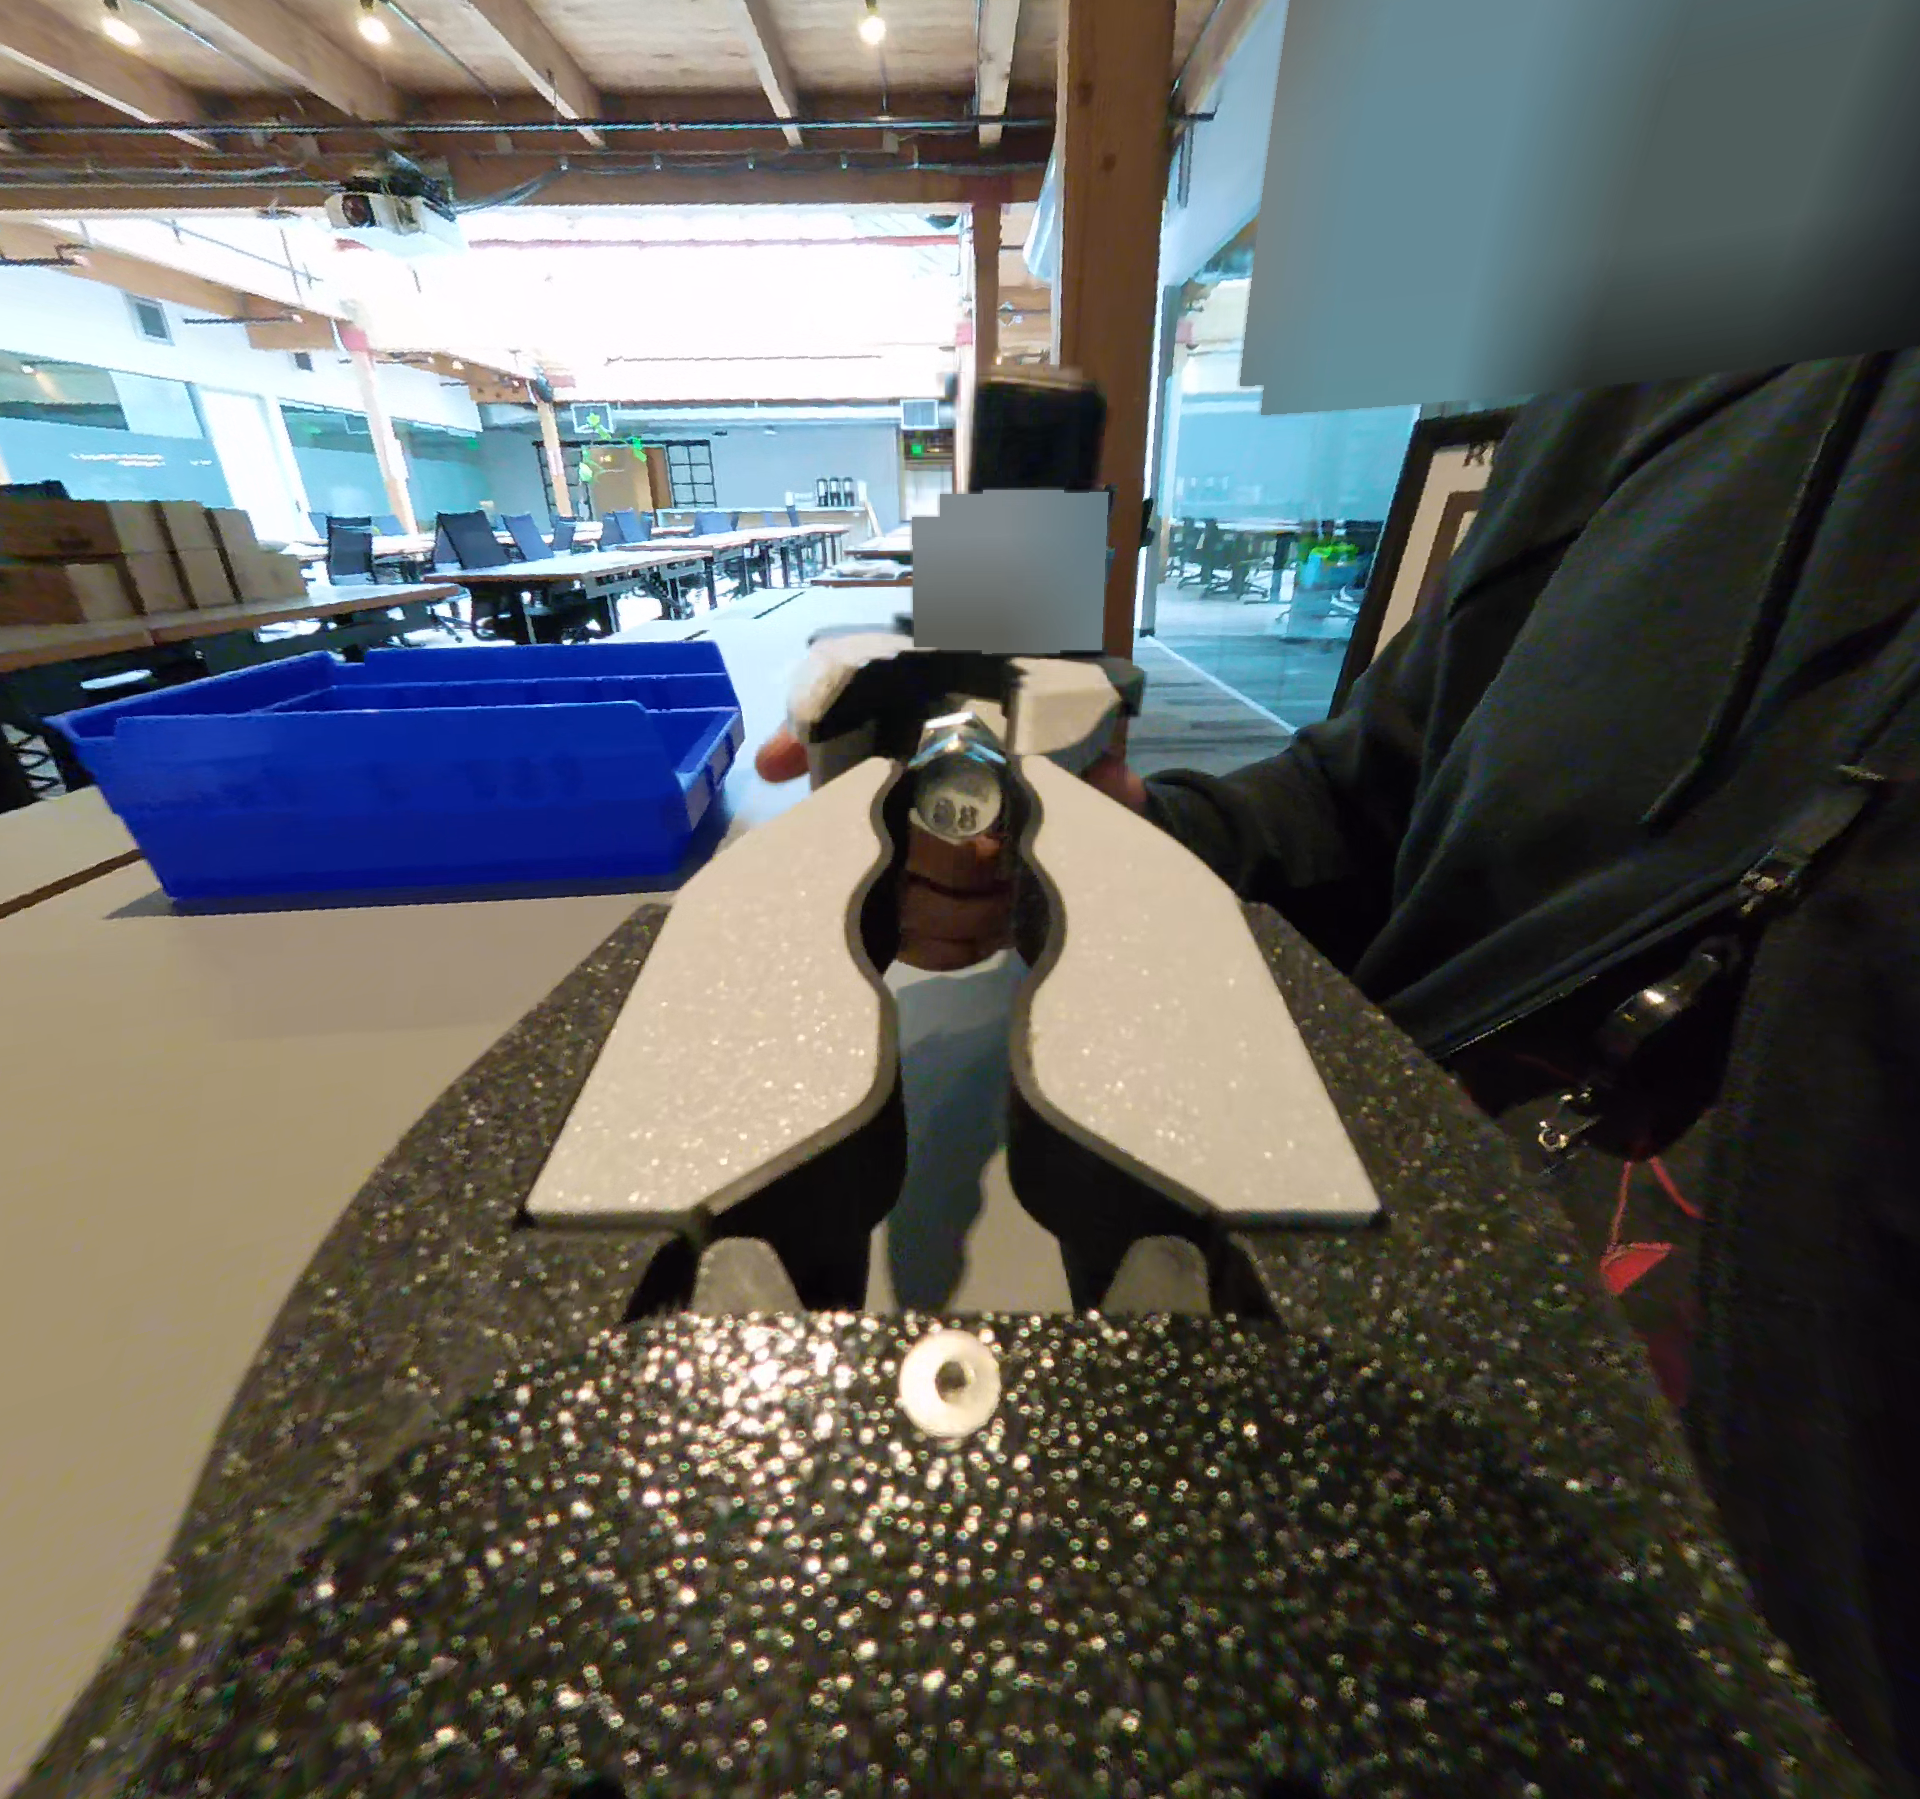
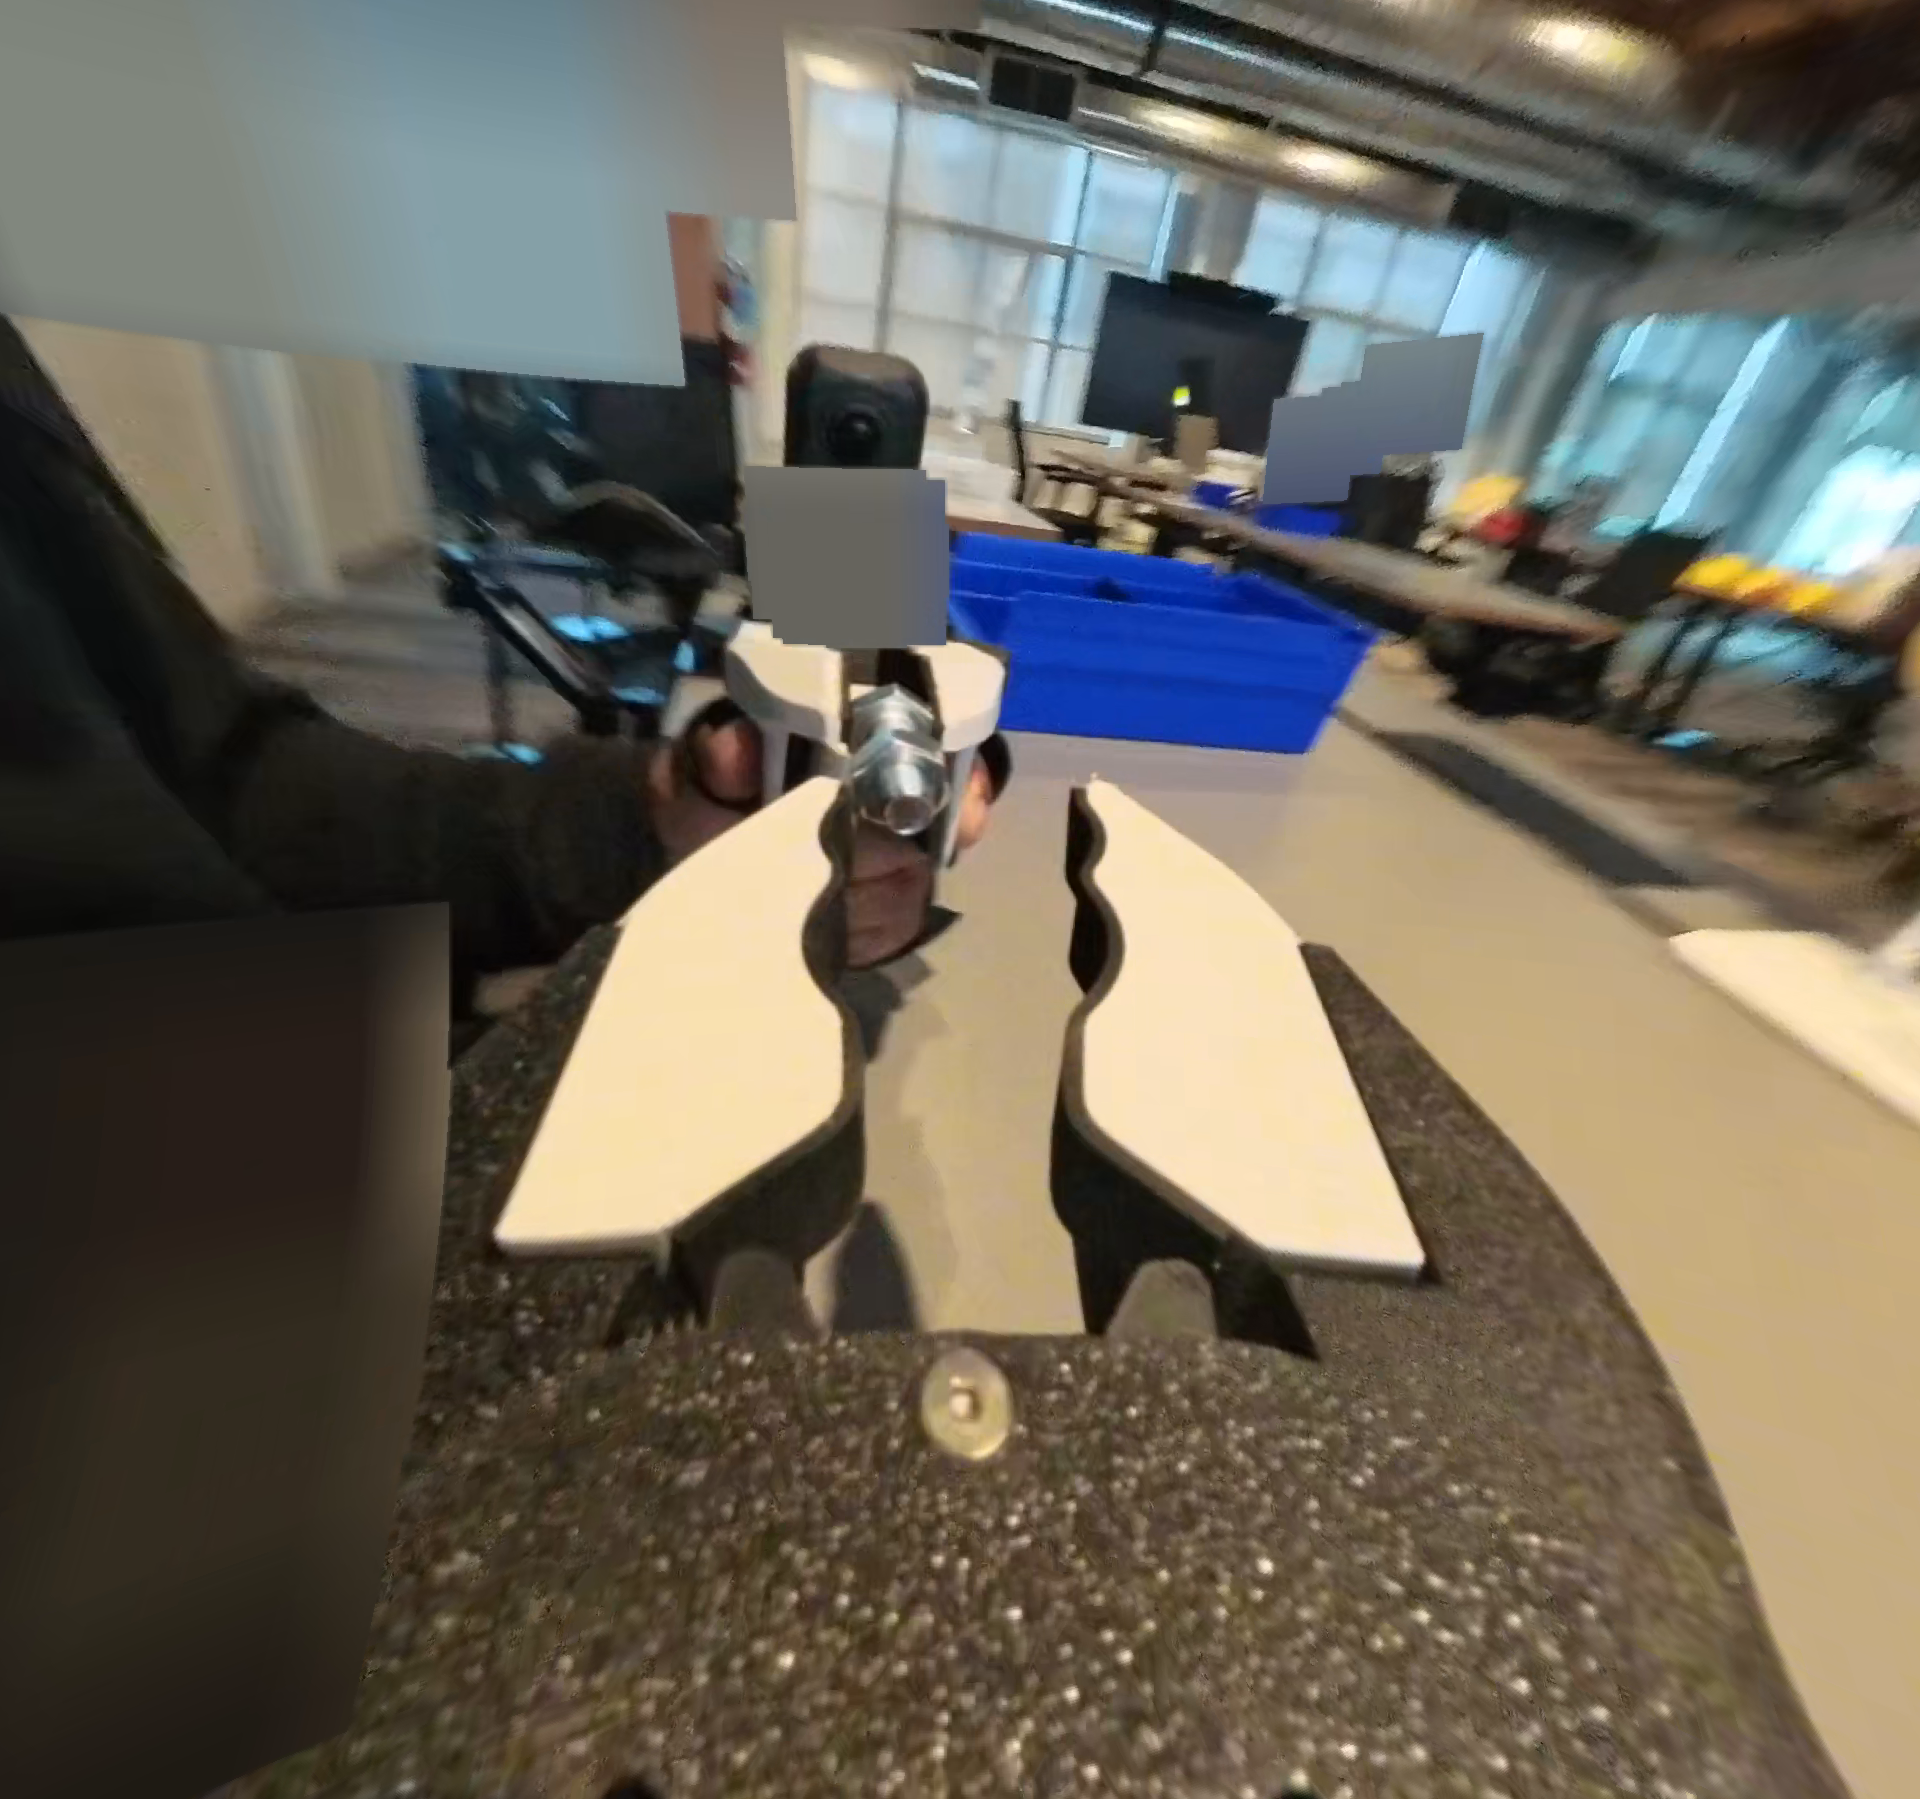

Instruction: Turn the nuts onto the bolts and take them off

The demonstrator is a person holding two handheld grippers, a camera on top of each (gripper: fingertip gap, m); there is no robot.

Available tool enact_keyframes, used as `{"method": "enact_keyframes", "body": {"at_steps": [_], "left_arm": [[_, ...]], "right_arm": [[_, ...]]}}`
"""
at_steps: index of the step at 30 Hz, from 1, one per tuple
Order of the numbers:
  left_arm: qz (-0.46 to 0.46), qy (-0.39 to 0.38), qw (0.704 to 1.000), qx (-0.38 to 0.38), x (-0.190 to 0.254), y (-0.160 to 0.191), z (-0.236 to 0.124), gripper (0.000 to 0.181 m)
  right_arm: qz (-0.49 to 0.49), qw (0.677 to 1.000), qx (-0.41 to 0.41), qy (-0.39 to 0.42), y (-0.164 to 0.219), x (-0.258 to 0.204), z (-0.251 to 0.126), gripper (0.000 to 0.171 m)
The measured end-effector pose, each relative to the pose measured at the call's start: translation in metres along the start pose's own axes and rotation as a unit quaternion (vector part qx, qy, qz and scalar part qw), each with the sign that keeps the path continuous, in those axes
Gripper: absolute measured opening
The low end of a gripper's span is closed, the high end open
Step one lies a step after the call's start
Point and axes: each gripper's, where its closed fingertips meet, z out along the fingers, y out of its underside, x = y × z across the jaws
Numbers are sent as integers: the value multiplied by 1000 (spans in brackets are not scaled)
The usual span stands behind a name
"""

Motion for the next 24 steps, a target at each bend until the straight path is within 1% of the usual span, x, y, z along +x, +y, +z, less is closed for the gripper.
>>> {"method": "enact_keyframes", "body": {"at_steps": [3,6,10,11,14,16,17,18,20,21,22,24], "left_arm": [[-18,6,1000,4,-1,0,-1,16],[-29,11,999,5,-1,1,-1,16],[-38,21,999,-4,1,4,2,16],[-38,22,999,-8,2,6,2,16],[-32,25,999,-16,3,8,4,17],[-20,19,999,-23,3,9,4,17],[-13,14,999,-27,2,10,4,17],[-3,8,999,-31,2,10,4,17],[17,4,999,-35,3,10,5,17],[26,6,999,-35,5,9,6,17],[34,7,999,-33,6,9,6,17],[38,11,999,-31,9,8,7,17]], "right_arm": [[-142,989,-26,43,0,-7,2,36],[-233,968,-62,71,7,-11,6,33],[-286,949,-81,104,11,-8,7,31],[-294,946,-84,105,11,-8,7,27],[-287,949,-87,96,12,-10,8,21],[-246,962,-92,76,13,-11,7,20],[-210,971,-96,60,14,-11,7,20],[-161,981,-100,39,15,-11,7,20],[-30,995,-94,-17,14,-15,7,20],[47,994,-86,-53,13,-18,6,20],[125,985,-73,-89,9,-21,5,20],[260,952,-43,-154,4,-25,3,20]]}}
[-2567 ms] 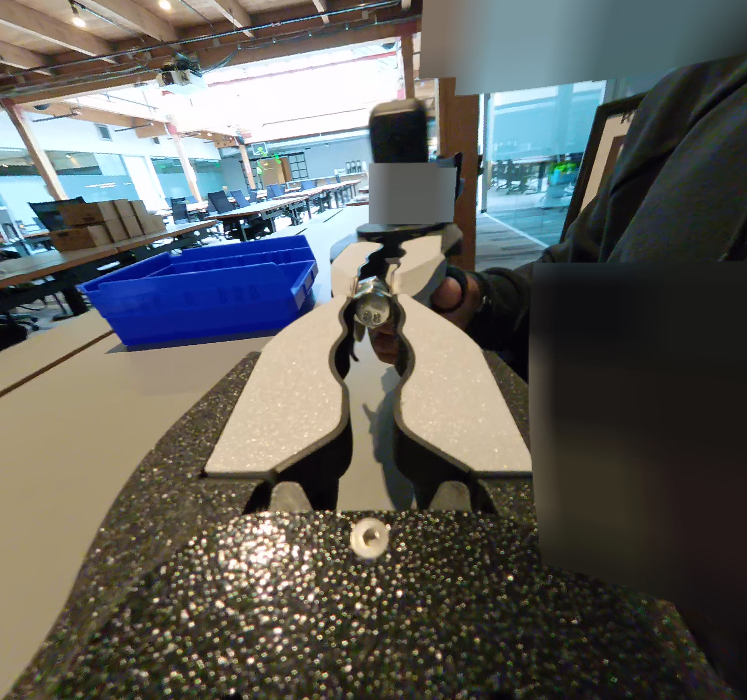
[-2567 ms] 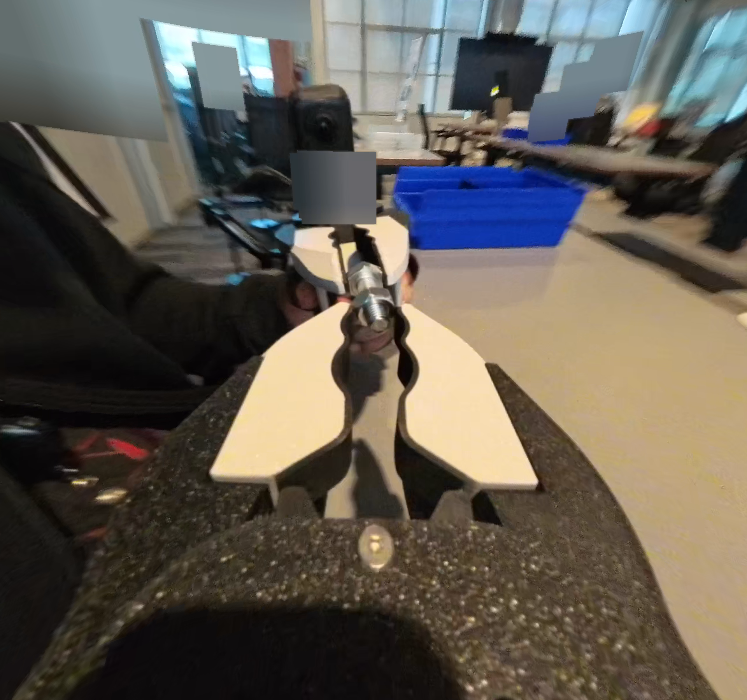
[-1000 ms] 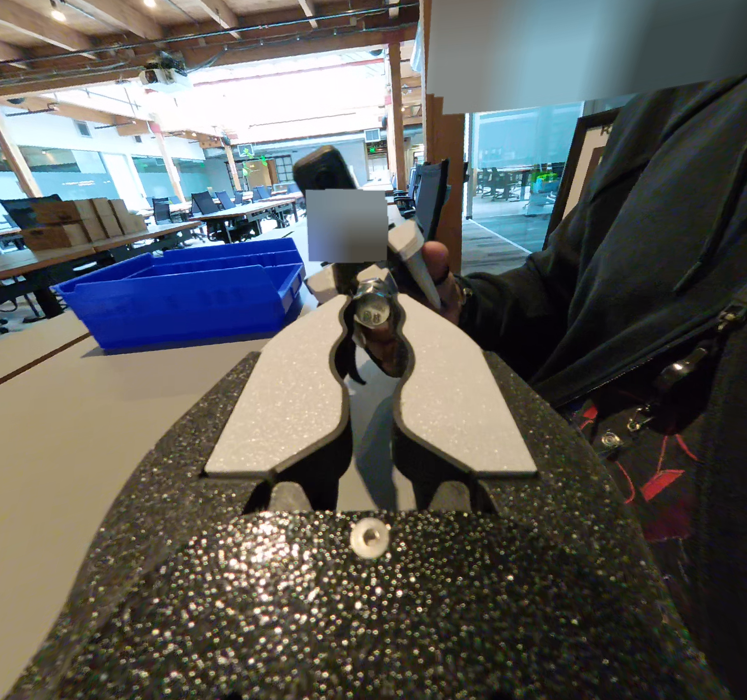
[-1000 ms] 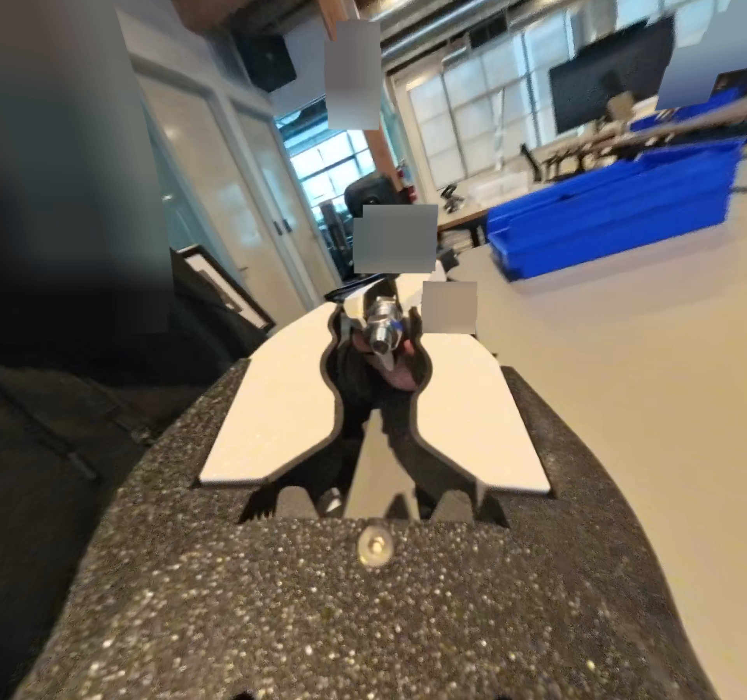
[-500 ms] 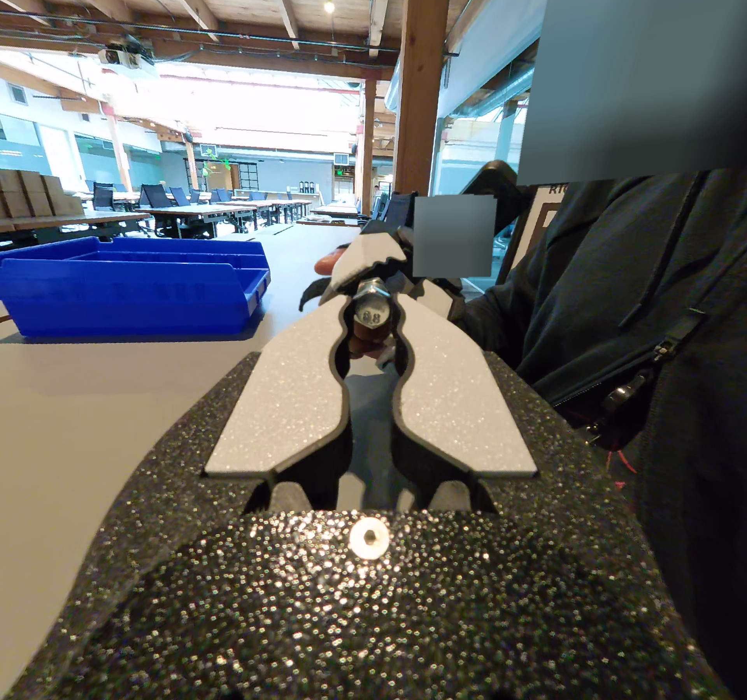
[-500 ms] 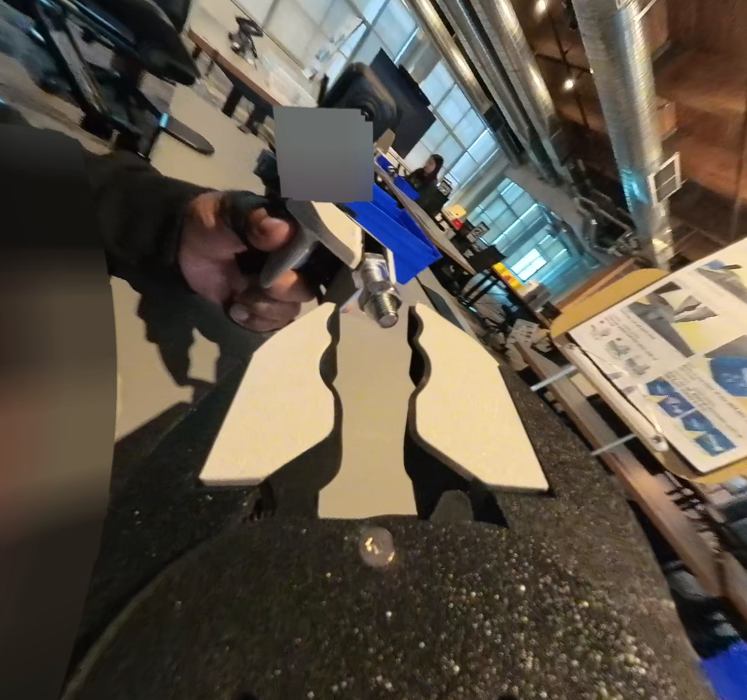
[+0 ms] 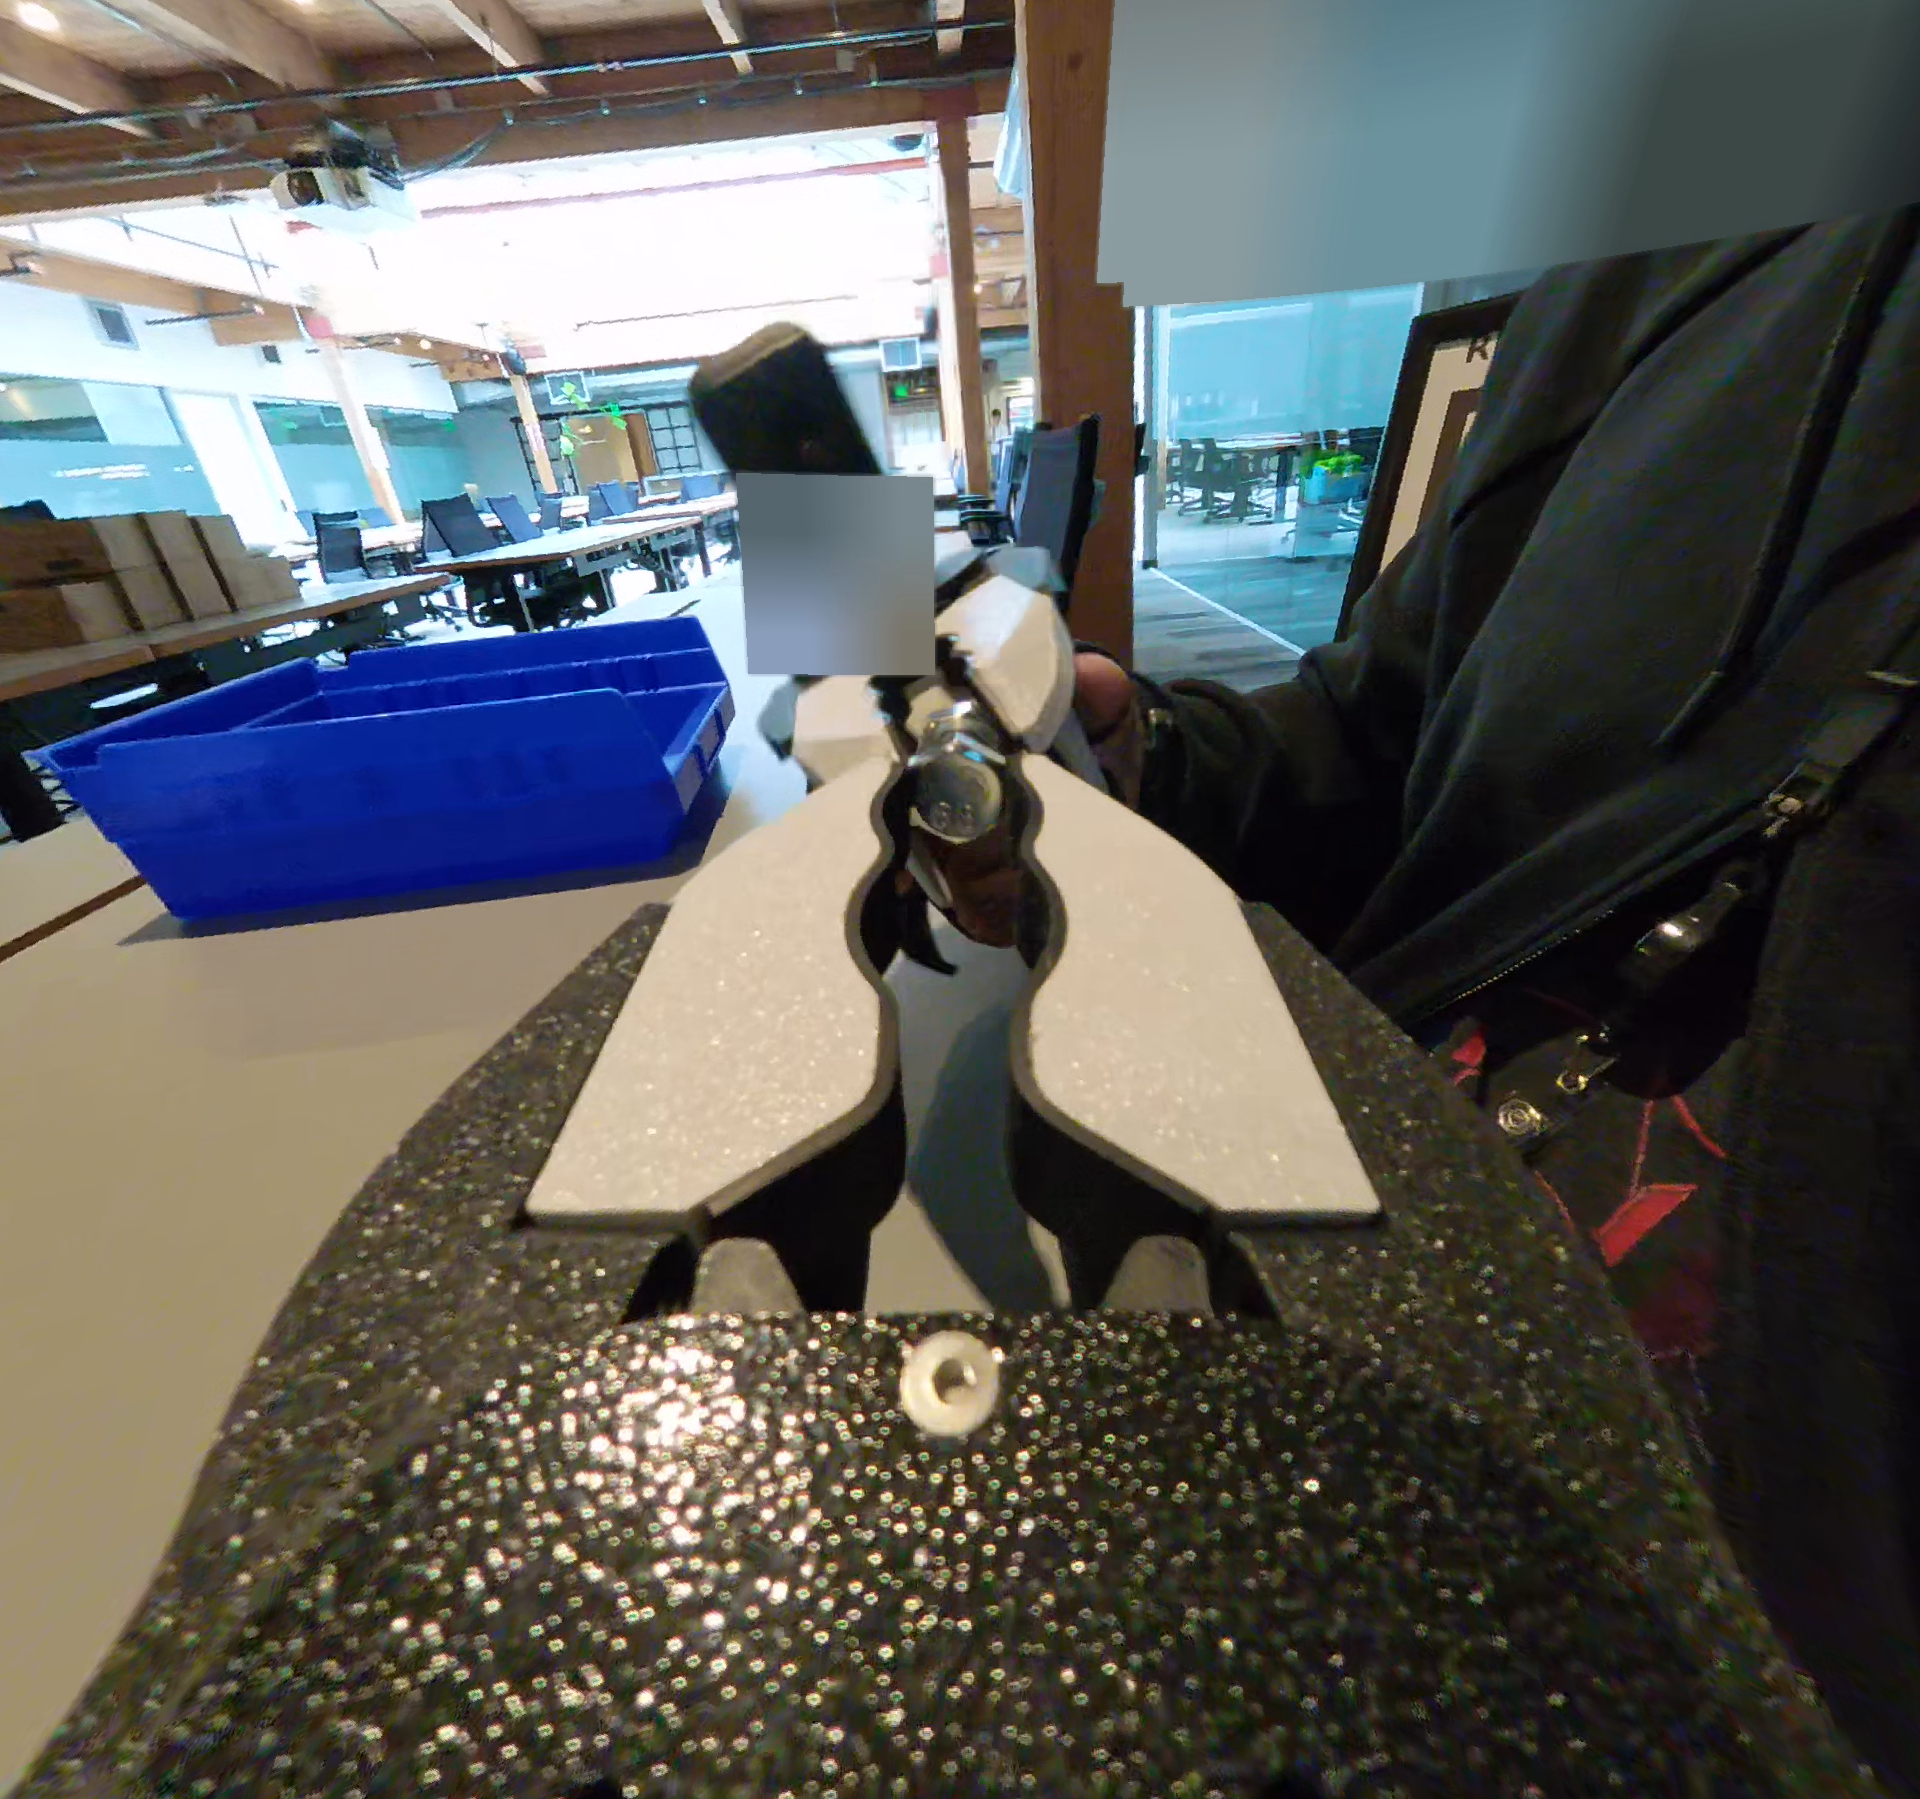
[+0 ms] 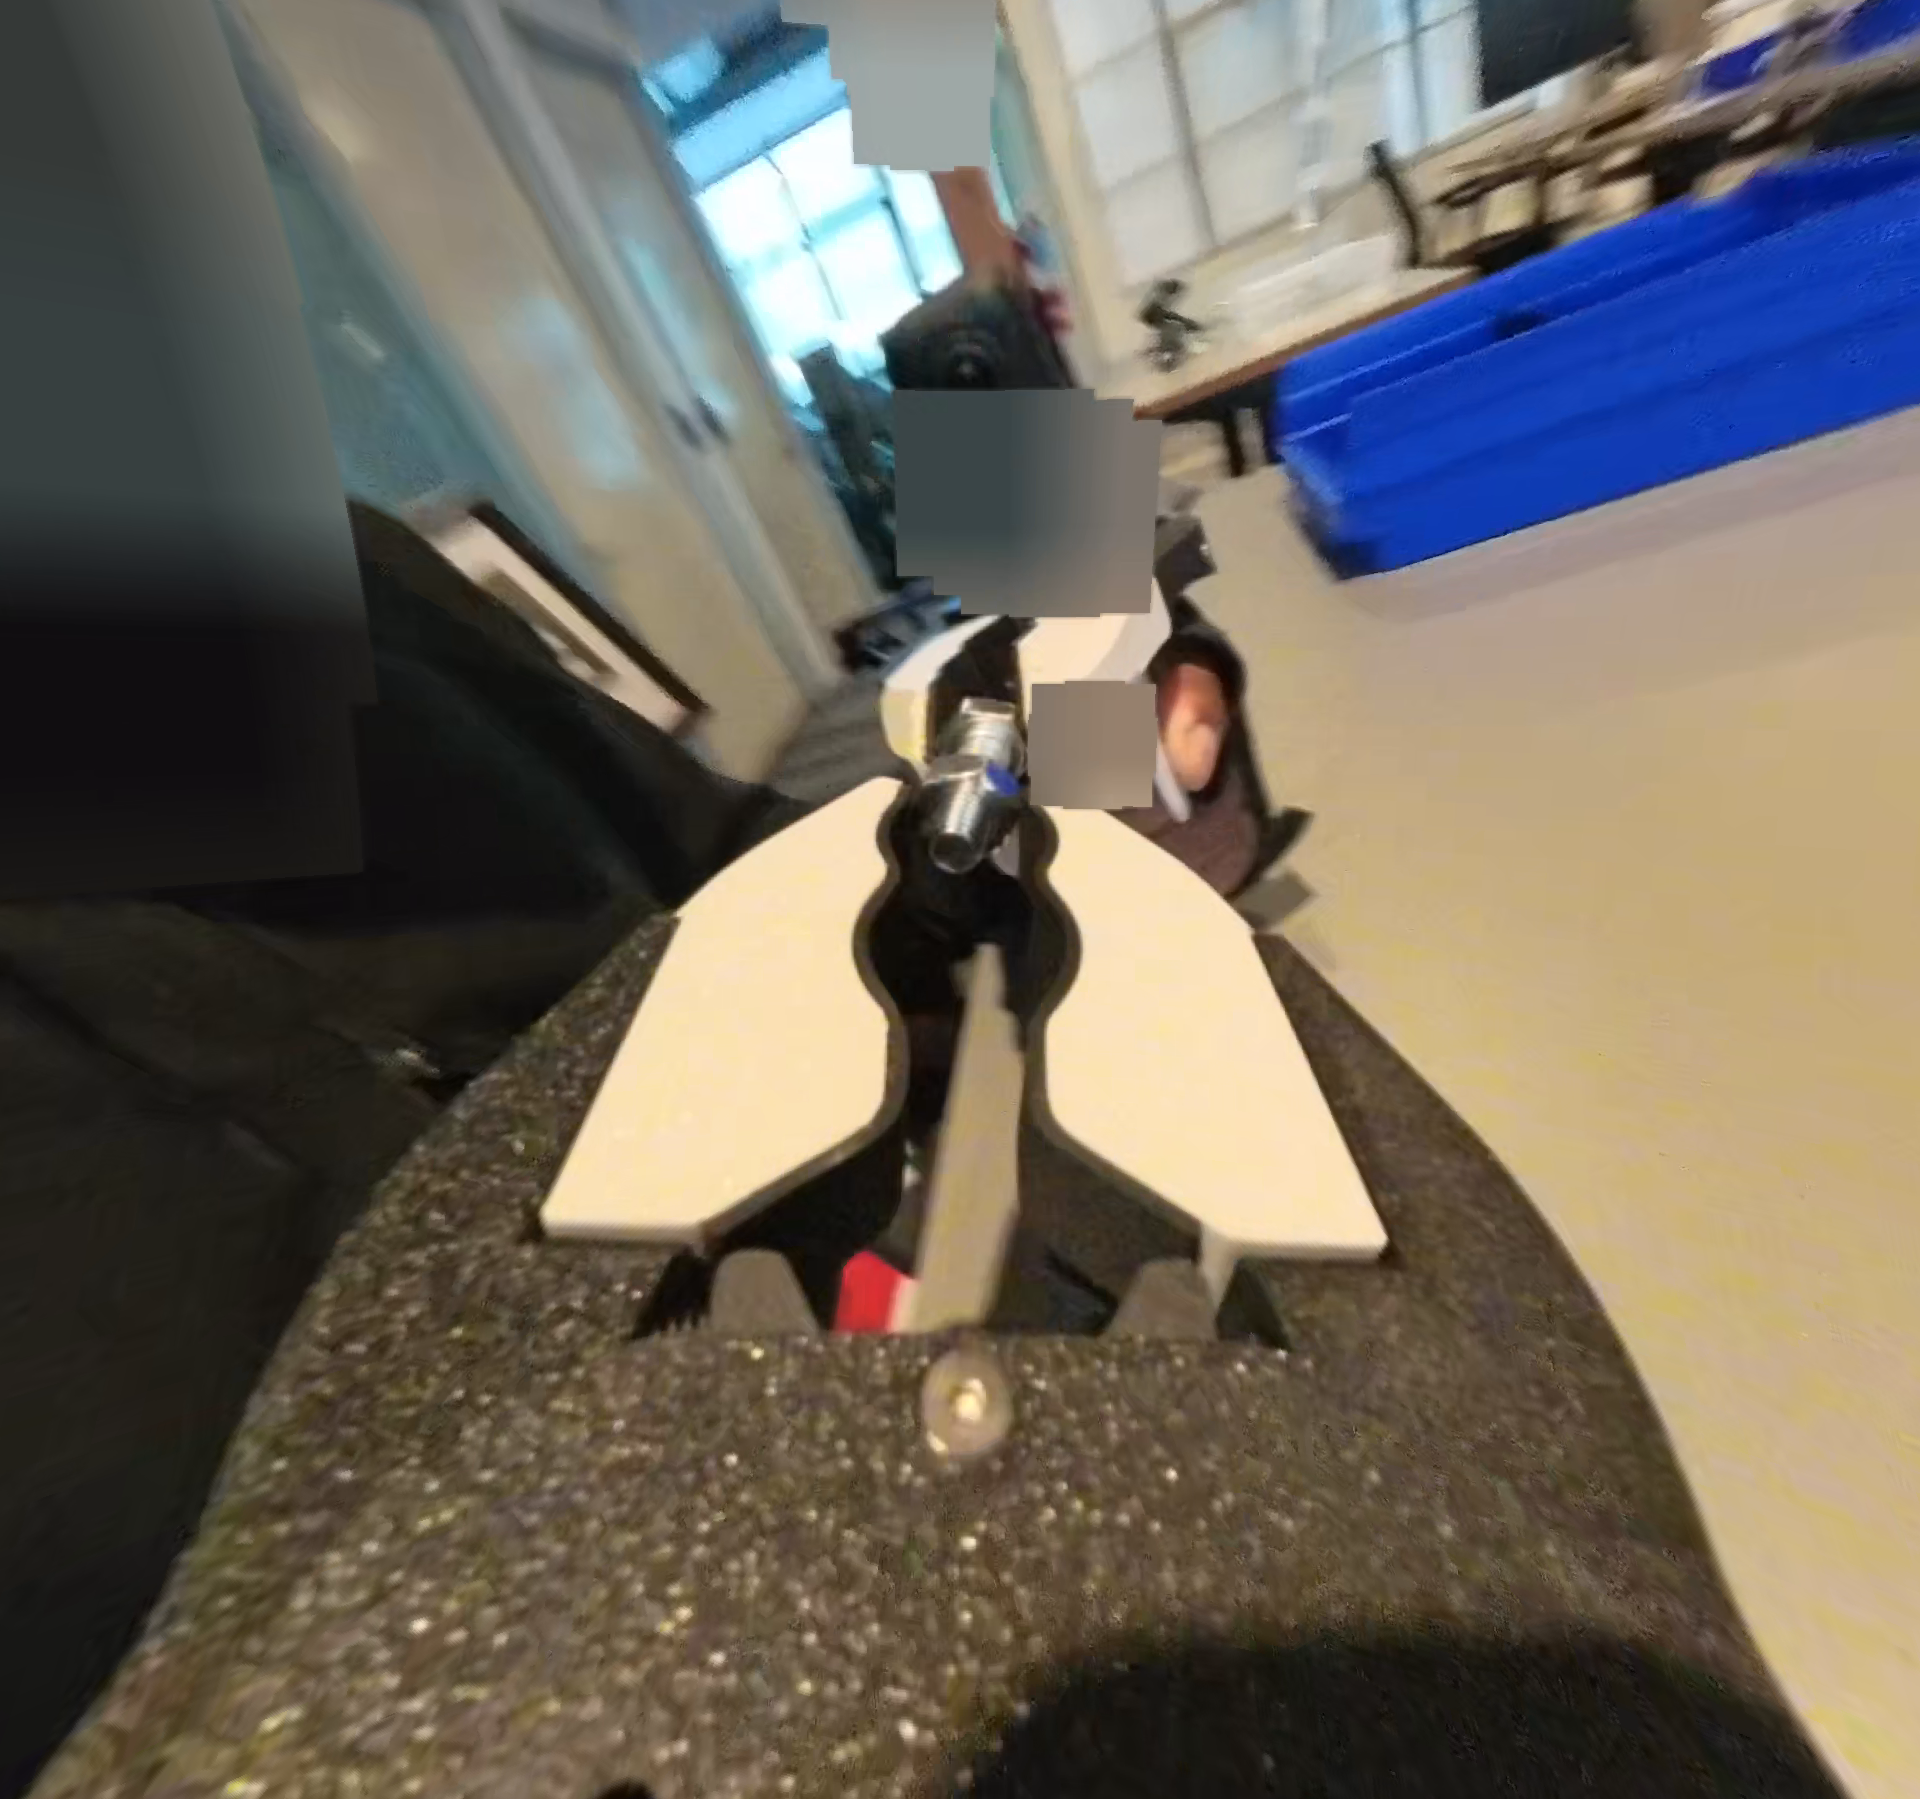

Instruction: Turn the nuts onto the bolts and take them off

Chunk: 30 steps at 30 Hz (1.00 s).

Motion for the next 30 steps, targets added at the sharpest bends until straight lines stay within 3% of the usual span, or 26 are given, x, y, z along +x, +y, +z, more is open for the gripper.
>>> {"method": "enact_keyframes", "body": {"at_steps": [2,5,9,12,15,19,25,30], "left_arm": [[-9,-2,1000,3,-2,0,0,17],[-22,-10,1000,7,-6,0,-3,16],[-48,-4,998,29,-8,-5,-7,17],[-67,0,997,34,-9,-5,-8,16],[-79,6,996,36,-10,-4,-8,17],[-82,13,996,28,-8,-1,-6,17],[-71,15,997,10,-5,3,-3,17],[-44,0,999,-2,-6,4,-3,17]], "right_arm": [[66,996,38,-43,-4,0,-2,19],[47,996,62,-45,-7,3,-2,26],[-132,987,37,79,-9,17,-6,40],[-280,946,9,163,-11,20,-9,40],[-394,897,-43,196,-2,15,-3,37],[-449,859,-79,235,6,19,4,37],[-412,880,-53,230,-1,15,3,20],[-316,927,-52,195,0,15,3,19]]}}
